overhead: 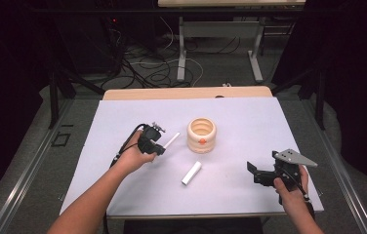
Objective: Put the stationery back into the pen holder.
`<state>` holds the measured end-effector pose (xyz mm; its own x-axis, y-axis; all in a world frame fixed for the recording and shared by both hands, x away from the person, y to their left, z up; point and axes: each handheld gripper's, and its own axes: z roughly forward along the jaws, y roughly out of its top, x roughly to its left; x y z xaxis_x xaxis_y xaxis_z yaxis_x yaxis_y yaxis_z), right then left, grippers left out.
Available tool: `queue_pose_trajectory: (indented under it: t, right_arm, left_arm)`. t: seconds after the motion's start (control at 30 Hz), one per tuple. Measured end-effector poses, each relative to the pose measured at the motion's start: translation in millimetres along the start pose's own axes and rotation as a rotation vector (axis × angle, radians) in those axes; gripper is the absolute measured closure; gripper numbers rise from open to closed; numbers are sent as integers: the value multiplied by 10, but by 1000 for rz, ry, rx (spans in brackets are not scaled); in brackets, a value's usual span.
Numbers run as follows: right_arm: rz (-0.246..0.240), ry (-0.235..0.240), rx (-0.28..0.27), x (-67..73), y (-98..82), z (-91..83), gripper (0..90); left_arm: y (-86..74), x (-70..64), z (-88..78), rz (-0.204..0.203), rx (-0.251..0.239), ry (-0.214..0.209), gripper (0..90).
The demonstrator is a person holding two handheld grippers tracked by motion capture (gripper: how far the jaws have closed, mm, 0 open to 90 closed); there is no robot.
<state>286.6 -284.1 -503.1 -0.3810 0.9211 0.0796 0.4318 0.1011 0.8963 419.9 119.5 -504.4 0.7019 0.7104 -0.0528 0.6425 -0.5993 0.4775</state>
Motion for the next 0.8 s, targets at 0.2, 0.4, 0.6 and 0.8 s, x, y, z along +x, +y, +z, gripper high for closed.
queue_pose_trajectory:
  t: [0.2, 0.4, 0.6, 0.8]
  right_arm:
    - [22, 24, 2, 22, 9, 32, 0]
    - [56, 49, 14, 34, 37, 46, 0]
    - [70, 69, 39, 87, 79, 72, 0]
    - [93, 85, 44, 146, 145, 94, 0]
  left_arm:
    - [-34, -12, -90, -23, -65, -26, 790]
    - [-67, -11, -180, -52, -135, -42, 790]
    - [-96, -37, -263, -104, -222, -69, 790]
    - [-111, -80, -338, -143, -296, -100, 790]
